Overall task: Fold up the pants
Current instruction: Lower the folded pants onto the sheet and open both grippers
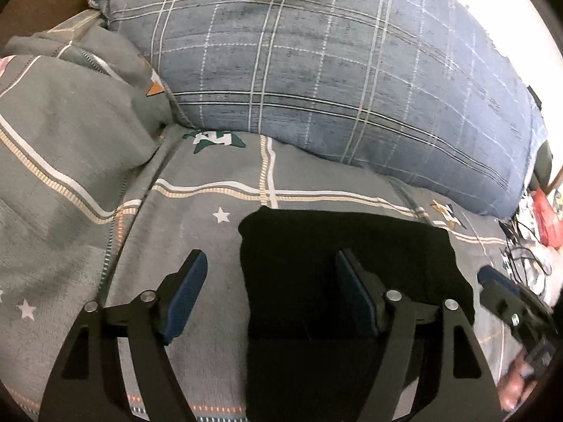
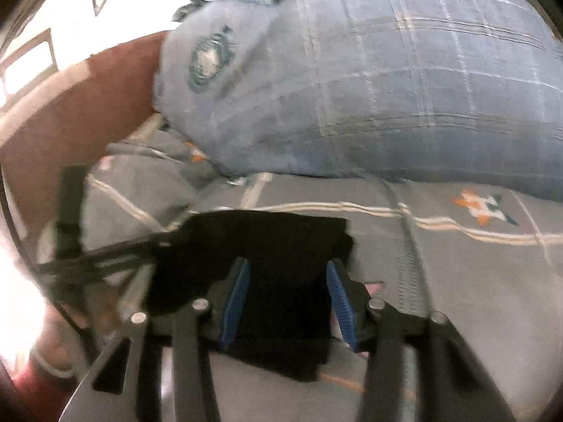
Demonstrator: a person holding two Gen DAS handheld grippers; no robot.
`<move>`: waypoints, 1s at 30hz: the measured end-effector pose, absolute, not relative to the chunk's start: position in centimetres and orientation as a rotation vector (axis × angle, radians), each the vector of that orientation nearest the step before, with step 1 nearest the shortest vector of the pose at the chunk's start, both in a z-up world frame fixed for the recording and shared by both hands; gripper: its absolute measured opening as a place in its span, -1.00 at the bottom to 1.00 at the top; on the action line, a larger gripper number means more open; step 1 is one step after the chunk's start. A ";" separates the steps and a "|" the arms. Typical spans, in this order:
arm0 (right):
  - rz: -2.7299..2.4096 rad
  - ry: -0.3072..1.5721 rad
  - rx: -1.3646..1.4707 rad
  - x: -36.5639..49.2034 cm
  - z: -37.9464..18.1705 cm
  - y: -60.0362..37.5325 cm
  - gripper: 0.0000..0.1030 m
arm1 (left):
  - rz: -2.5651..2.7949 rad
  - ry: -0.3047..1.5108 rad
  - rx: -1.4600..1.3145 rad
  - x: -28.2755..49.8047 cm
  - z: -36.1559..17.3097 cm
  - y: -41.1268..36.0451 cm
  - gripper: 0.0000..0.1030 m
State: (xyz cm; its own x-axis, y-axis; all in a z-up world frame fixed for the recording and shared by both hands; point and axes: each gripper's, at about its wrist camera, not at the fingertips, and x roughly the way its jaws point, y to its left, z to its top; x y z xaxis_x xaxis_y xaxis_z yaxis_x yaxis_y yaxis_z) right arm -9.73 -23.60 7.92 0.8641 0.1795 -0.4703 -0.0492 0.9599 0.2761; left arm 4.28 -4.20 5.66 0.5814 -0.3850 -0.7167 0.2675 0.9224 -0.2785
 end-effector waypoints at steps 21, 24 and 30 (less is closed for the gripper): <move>0.072 0.552 0.228 -9.5 4.0 -21.9 -0.08 | -0.328 0.798 -0.061 4.4 4.4 -4.9 0.63; 0.077 0.522 0.293 -10.5 5.3 -22.3 0.23 | -0.326 0.763 -0.045 3.5 5.0 -4.8 0.63; -0.010 0.497 0.259 -11.6 7.0 -21.6 0.33 | -0.305 0.739 -0.029 1.5 6.1 -4.5 0.63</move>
